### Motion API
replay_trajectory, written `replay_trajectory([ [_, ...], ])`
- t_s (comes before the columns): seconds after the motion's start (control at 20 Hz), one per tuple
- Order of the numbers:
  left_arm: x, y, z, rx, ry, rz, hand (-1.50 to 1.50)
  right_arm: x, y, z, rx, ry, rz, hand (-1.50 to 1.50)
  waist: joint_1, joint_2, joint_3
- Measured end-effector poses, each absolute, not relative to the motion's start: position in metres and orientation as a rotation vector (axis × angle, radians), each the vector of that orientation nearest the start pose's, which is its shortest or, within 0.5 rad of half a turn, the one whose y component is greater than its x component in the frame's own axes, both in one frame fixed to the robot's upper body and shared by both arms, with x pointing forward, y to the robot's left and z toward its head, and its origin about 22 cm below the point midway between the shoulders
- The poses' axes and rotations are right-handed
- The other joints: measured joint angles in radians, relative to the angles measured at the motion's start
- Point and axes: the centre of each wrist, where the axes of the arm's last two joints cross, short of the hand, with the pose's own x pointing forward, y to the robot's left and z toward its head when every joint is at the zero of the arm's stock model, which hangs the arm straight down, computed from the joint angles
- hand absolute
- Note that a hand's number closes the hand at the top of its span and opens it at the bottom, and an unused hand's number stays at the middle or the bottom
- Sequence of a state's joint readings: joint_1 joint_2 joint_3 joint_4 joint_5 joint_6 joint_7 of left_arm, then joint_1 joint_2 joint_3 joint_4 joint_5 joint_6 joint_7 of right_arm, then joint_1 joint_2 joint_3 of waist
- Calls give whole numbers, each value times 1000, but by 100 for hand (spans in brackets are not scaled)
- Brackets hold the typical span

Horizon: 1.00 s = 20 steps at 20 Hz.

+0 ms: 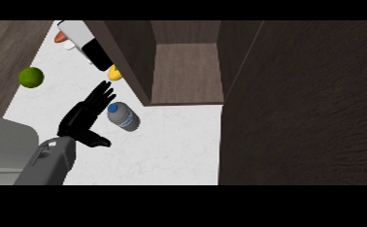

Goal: Pick up the bottled water, place it into the cabinet and close the cabinet

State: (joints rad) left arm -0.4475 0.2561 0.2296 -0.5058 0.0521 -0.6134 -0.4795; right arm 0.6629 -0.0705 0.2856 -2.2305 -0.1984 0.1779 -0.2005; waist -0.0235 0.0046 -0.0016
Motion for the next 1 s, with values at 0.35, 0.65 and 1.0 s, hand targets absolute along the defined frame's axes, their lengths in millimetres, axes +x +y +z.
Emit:
replay_trajectory([
  [0.35, 303, 317, -109, -419, -1389, -124, -150, 93, -221, 63, 334, -1825, -39, -150, -4, 3, -1],
  [0.65, 302, 306, -117, -425, -1371, -118, -150, 95, -217, 63, 350, -1826, -31, -150, -7, 4, -1],
  [1.0, 304, 295, -121, -481, -1339, -85, -150, 94, -216, 61, 352, -1825, -32, -150, -13, 7, -2],
])
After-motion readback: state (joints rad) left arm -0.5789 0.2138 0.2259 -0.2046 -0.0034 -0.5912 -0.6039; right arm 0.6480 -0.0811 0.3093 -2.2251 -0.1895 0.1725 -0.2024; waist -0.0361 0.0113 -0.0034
